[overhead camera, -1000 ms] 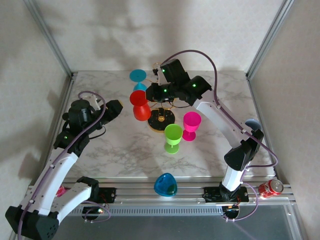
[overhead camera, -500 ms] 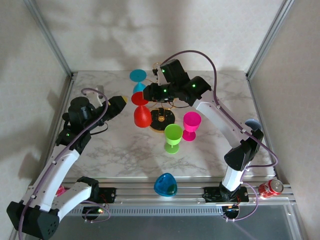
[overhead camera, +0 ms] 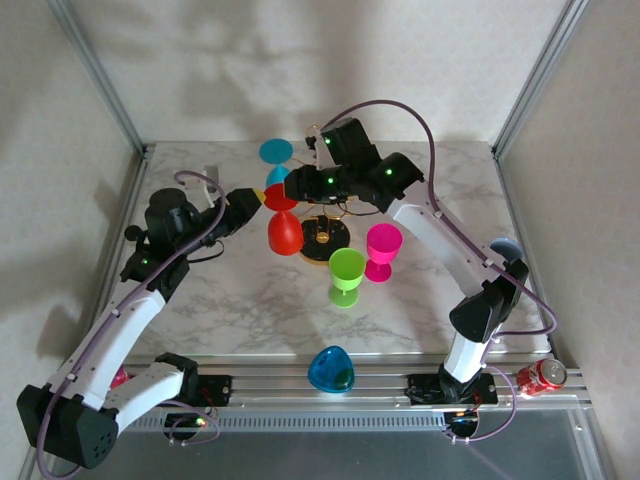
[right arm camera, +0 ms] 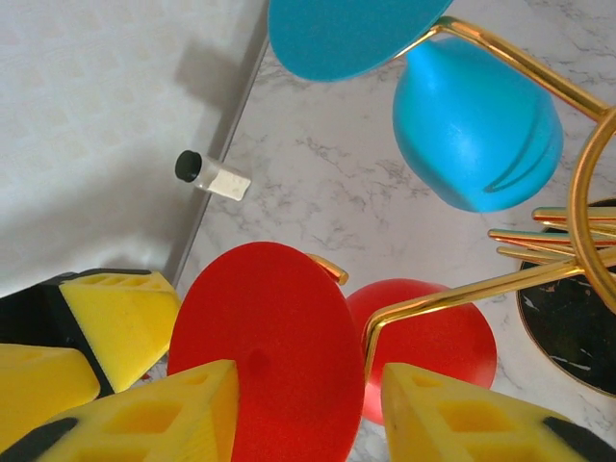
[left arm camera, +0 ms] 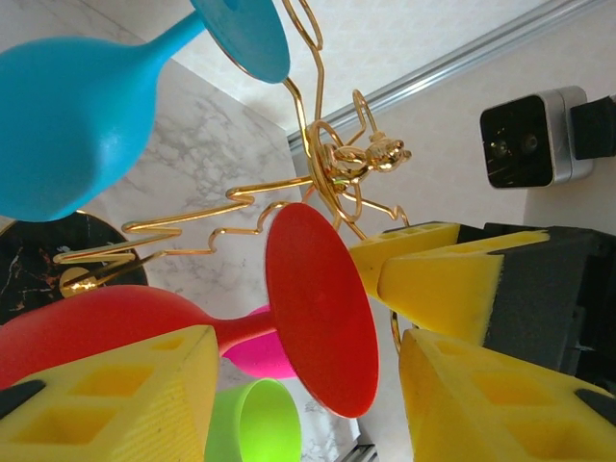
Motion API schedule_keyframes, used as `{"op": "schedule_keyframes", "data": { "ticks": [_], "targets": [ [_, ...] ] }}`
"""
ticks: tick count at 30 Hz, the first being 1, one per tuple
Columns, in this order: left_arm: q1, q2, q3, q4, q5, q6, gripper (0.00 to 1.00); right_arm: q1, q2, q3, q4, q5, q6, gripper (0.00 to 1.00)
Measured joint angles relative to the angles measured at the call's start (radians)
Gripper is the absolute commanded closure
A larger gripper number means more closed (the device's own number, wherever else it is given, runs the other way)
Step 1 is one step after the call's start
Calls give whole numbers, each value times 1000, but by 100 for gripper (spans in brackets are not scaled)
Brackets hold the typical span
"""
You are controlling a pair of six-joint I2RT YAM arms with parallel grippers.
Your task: Take the wine glass off the wine glass rack
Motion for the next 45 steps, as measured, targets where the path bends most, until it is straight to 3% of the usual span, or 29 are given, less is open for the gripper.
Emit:
{"op": "schedule_keyframes", "data": {
  "ticks": [9,33,45],
  "targets": [
    [-7,15,5,10,11,-4,50,0,-16,0,-3,3,0,49],
    [-12,69,8,51,11,-8,63,-2,-67,0,-14,34,-1,49],
    [-19,86,13,61,14,-11,79,-2,-104,-18,-13,34,-1,49]
  ]
}}
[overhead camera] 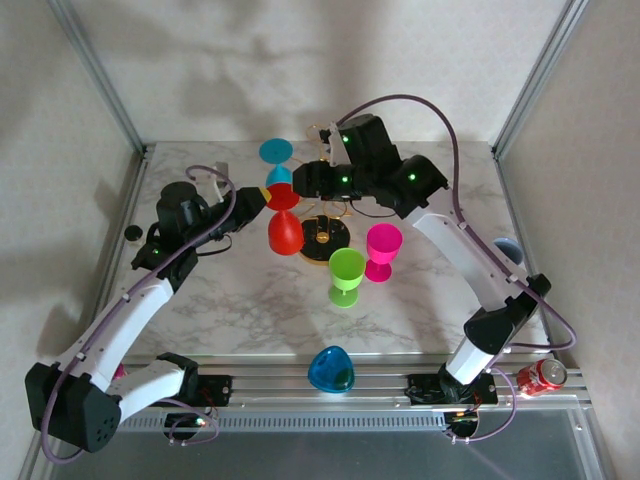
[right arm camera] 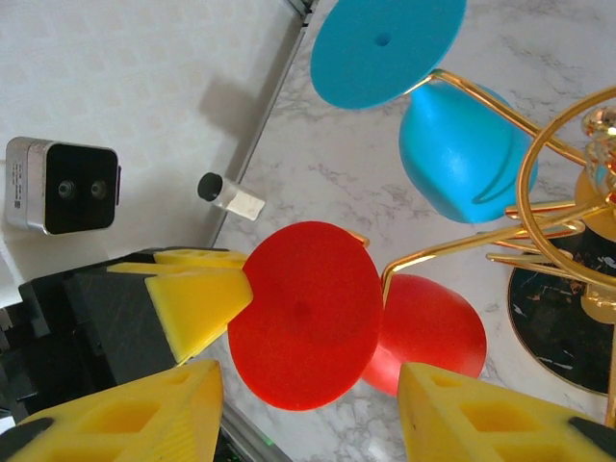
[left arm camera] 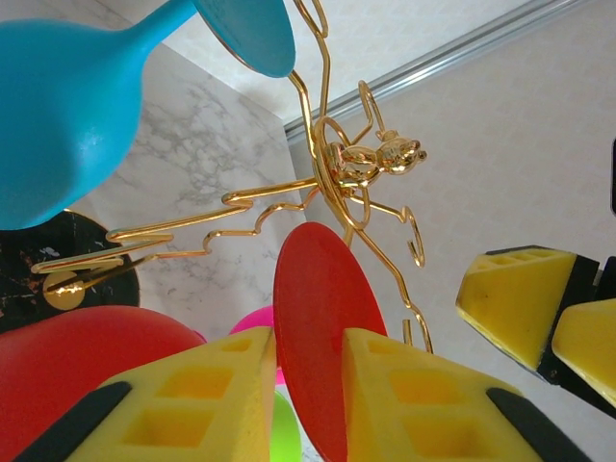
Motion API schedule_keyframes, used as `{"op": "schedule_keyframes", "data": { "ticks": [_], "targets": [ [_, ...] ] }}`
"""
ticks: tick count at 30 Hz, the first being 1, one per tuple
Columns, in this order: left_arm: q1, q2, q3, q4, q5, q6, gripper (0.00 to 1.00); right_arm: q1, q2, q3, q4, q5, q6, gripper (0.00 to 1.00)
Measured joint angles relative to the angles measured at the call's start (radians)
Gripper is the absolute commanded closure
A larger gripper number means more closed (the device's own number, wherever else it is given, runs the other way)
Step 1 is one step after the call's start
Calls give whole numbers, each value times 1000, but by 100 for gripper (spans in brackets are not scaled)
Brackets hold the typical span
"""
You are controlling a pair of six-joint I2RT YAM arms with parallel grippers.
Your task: Take the wine glass off the wine glass rack
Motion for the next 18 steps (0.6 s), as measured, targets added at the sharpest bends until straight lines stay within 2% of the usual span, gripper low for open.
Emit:
{"op": "schedule_keyframes", "data": {
  "ticks": [11,18],
  "targets": [
    [0,1,8,19,5,-4,100,0,-3,-16,1,0,0,49],
    [-1,3,17,18,5,-6,100,-31,-4,-17,2,0,0,49]
  ]
}}
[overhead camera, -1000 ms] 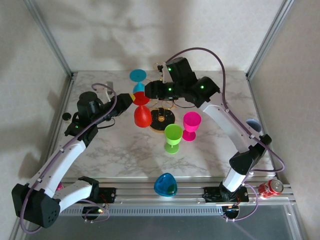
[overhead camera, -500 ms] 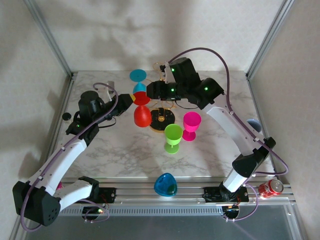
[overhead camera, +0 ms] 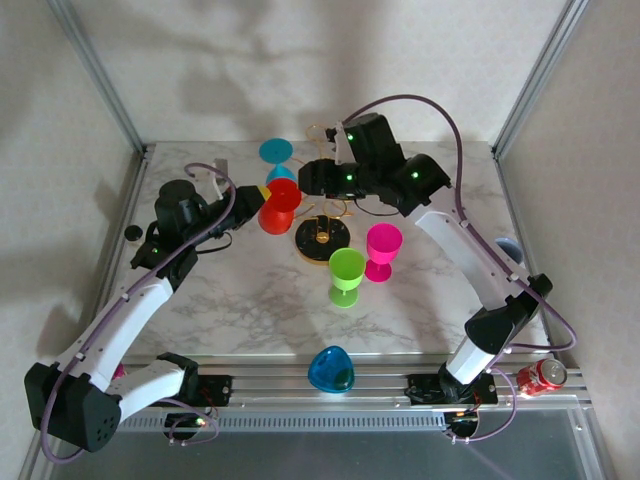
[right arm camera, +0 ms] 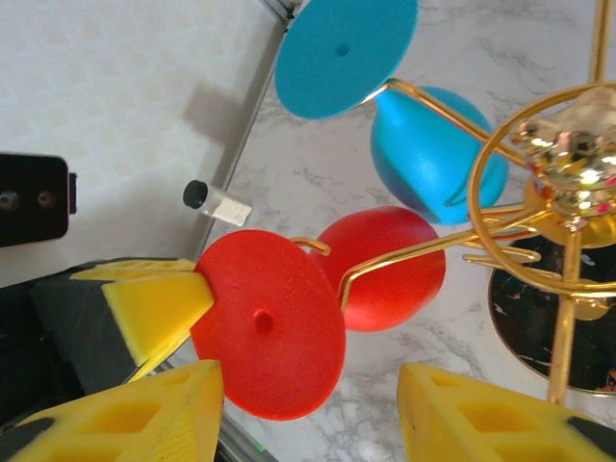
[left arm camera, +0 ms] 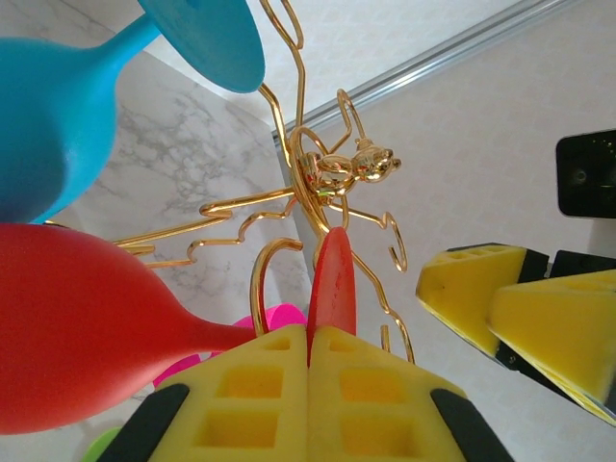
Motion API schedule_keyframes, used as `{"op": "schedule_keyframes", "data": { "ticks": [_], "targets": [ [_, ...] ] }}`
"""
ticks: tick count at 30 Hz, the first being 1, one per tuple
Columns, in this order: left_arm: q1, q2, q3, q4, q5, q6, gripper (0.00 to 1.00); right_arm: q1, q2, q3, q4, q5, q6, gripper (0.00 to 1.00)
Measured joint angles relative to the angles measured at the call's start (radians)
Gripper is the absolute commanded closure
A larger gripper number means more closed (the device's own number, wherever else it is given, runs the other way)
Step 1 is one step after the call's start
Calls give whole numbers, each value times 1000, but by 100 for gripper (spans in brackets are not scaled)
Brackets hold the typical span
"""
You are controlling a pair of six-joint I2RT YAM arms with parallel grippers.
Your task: Take the wine glass off the wine glass rack
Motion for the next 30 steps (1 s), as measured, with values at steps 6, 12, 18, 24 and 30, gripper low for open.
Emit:
{"op": "schedule_keyframes", "data": {
  "ticks": [6,12,18,24,30],
  "targets": [
    [0,31,29,-3,0,-28,100,0,-11,-6,17,0,0,49],
    [0,47,39,-3,0,-66,100,0,-15,-7,27,-2,0,49],
    [0,51,57,-2,3,-112,100,0,-20,-10,30,-4,1,49],
    [0,55,69,-1,2,-150,100,0,-25,-12,35,-5,2,49],
    [0,58,69,2,2,-175,100,0,-25,-12,45,-5,3,49]
  ]
}}
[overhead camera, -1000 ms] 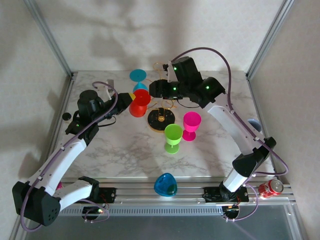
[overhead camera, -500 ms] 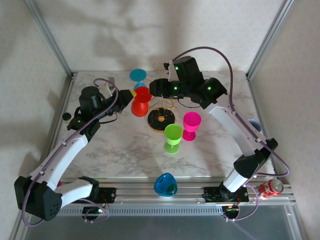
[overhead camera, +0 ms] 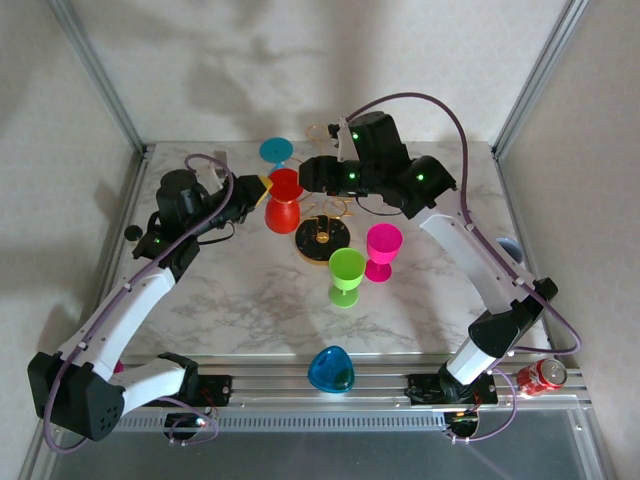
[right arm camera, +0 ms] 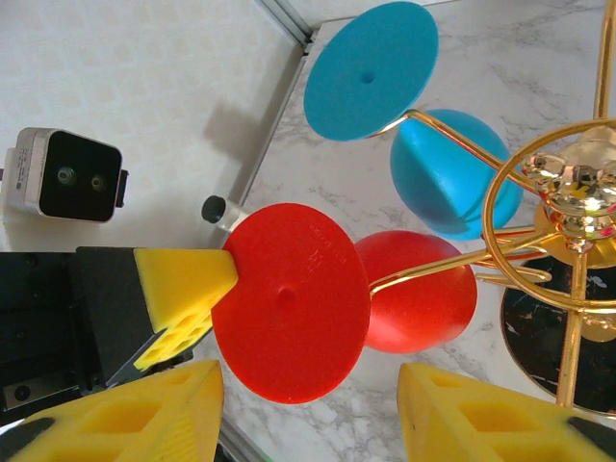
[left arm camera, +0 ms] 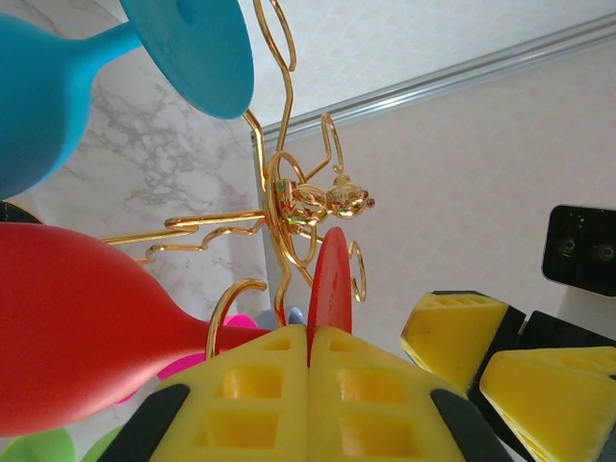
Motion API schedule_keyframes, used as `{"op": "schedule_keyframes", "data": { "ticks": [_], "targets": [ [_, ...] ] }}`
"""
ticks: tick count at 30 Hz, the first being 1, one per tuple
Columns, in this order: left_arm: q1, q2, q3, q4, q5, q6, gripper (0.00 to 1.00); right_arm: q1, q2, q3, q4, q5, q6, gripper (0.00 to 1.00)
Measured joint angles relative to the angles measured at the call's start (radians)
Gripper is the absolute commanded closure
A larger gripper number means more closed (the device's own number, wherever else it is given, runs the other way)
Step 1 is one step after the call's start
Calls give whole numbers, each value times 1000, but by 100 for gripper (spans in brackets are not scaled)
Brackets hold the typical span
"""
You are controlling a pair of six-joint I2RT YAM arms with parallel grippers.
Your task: Take the wine glass off the wine glass rack
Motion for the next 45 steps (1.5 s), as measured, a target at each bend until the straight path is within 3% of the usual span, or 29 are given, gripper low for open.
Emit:
{"op": "schedule_keyframes", "data": {
  "ticks": [18,45],
  "targets": [
    [0,49,30,24,3,-15,100,0,-8,-18,15,-2,0,49],
    [0,88,95,-74,28,90,100,0,-16,-35,37,-2,4,49]
  ]
}}
